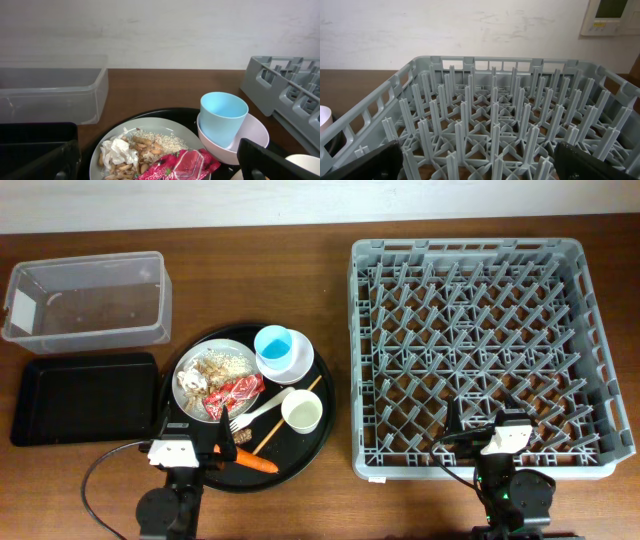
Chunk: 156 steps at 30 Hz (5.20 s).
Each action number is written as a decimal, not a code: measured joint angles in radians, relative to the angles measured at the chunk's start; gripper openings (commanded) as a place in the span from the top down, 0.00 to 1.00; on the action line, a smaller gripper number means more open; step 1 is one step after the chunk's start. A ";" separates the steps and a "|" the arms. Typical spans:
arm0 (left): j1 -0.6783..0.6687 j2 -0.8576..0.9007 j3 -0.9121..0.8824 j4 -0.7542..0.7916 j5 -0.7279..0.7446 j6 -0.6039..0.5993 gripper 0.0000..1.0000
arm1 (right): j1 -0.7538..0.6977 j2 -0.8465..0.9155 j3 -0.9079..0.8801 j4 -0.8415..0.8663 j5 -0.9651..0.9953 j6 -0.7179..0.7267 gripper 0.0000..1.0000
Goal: Sort waste into correct bins and load items into the dishwasher rack
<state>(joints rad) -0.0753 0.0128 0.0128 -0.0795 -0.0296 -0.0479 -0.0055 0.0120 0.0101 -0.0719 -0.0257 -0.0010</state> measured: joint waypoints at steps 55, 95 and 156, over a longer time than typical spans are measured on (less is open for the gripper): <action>0.000 0.000 0.003 0.011 0.014 -0.005 0.01 | 0.000 0.000 0.003 -0.010 -0.008 0.072 0.01; 0.194 1.632 0.968 -0.491 0.102 -0.267 0.51 | 0.000 0.976 0.937 -0.998 -0.129 0.133 0.01; 0.363 1.798 1.223 -0.250 0.113 -0.244 0.46 | 0.000 1.054 0.937 -1.033 -0.129 0.133 0.01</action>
<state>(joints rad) 0.2874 1.8103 1.2362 -0.3294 0.0834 -0.2916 -0.0055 1.0660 0.9466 -1.1046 -0.1551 0.1322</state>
